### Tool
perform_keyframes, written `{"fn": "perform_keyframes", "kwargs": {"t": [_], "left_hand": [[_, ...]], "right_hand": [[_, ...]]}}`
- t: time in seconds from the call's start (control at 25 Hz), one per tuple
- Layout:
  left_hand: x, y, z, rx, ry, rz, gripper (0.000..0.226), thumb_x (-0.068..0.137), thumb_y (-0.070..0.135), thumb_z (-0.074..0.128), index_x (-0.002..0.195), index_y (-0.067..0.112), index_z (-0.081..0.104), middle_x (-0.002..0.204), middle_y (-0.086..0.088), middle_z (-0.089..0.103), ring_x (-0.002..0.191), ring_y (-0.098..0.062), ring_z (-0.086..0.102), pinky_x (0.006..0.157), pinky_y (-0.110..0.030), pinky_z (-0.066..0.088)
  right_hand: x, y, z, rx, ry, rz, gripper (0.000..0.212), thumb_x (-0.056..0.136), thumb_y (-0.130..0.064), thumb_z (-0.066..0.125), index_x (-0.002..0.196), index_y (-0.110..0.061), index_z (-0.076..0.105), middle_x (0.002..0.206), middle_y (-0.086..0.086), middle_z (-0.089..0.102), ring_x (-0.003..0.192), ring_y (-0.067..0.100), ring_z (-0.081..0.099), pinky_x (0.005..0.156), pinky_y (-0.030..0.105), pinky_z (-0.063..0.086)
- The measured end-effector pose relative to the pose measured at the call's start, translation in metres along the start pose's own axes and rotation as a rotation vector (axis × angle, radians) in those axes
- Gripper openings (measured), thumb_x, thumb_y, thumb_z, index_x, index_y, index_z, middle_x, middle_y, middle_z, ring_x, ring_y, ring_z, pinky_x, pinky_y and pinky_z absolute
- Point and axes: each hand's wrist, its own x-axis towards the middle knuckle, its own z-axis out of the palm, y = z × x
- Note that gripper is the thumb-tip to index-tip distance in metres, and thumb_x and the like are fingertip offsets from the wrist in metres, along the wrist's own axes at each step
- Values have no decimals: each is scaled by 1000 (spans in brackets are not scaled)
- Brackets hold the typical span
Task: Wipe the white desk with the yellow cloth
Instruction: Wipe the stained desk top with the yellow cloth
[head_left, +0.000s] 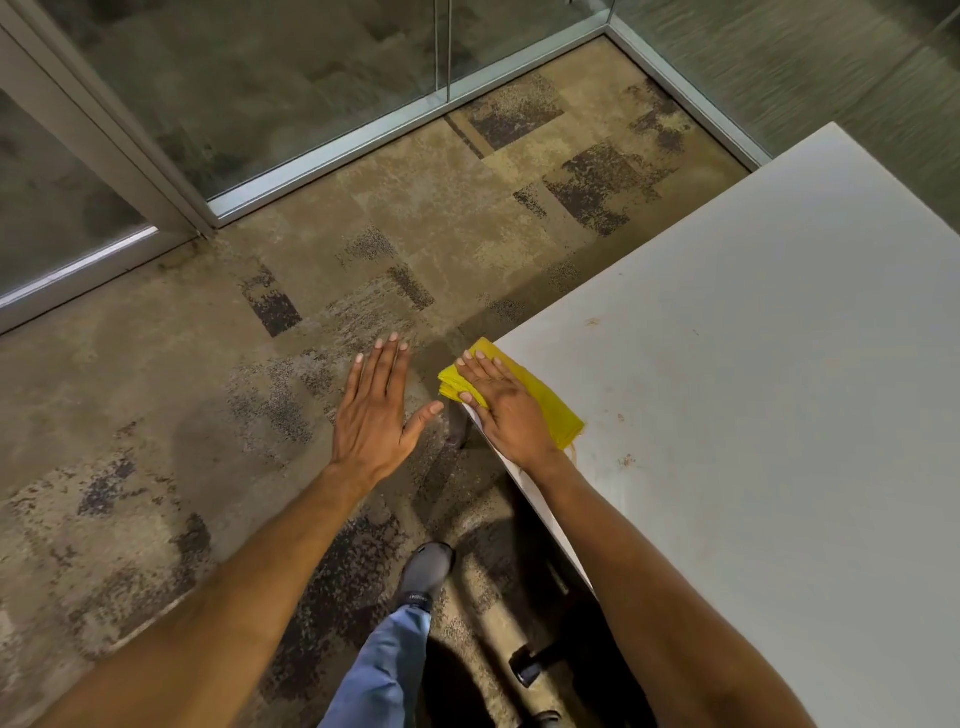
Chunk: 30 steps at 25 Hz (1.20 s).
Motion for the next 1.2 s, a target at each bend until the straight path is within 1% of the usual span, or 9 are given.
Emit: {"fn": "perform_keyframes", "kwargs": {"t": [0.16,0.32,0.56,0.72,0.84,0.92,1.04,1.12,1.2], "left_hand": [[-9,4,3,6,-17,-8,89,100,69,20,161,5,14,170,-14,9,158,-25,4,128,-44,1],[-11,13,6,6,-39,-5,90,100,70,17,161,4,16,170,-16,11,158,-26,6,128,-48,6],[-13,31,5,-15,-56,-1,93,99,73,12,161,4,15,170,-15,10,158,-25,4,128,-45,3],[-13,37,6,-16,-55,10,93,99,73,9,161,4,14,170,-15,9,158,-25,4,128,-45,2],[-13,40,8,-29,-55,9,94,98,74,9,161,4,14,170,-15,8,158,-25,3,128,-47,4],[-13,40,9,-31,-64,7,95,98,74,8,161,4,13,170,-15,8,158,-25,2,128,-48,5],[-12,37,12,-33,-73,-10,94,98,74,11,161,4,13,170,-14,6,158,-25,2,128,-47,4],[-11,33,13,-27,-83,-20,93,99,73,12,161,5,12,170,-15,6,158,-25,2,128,-48,5],[-10,29,14,-18,-81,-21,92,99,72,12,161,5,12,170,-16,7,158,-26,4,128,-49,6]], "right_hand": [[-17,2,-1,-2,-38,-27,47,103,-30,38,148,-14,39,155,4,37,147,15,25,121,35,18],[-43,0,0,9,-65,-40,48,102,-24,42,149,-15,37,155,3,36,147,15,24,122,36,18],[-88,-5,-4,-31,-64,-4,49,102,-24,46,149,-17,37,156,-1,33,147,12,22,122,34,17],[-123,0,-8,-74,-62,17,56,97,-14,52,150,-17,35,157,-2,29,148,12,19,122,35,16],[-152,13,-15,-92,-3,39,61,91,-8,58,148,-12,37,157,-1,30,148,16,20,121,38,18],[-170,28,-24,-108,55,90,64,87,-2,58,147,-9,38,156,3,32,148,20,23,120,43,20],[-179,53,-42,-139,136,254,70,81,4,56,148,-8,37,156,6,31,147,26,25,120,44,19],[-173,68,-52,-121,216,371,60,89,-3,49,148,-7,37,156,6,31,146,26,25,122,40,15],[-160,80,-59,-94,281,455,53,97,-15,39,149,-8,34,156,7,32,147,25,24,123,38,12]]}}
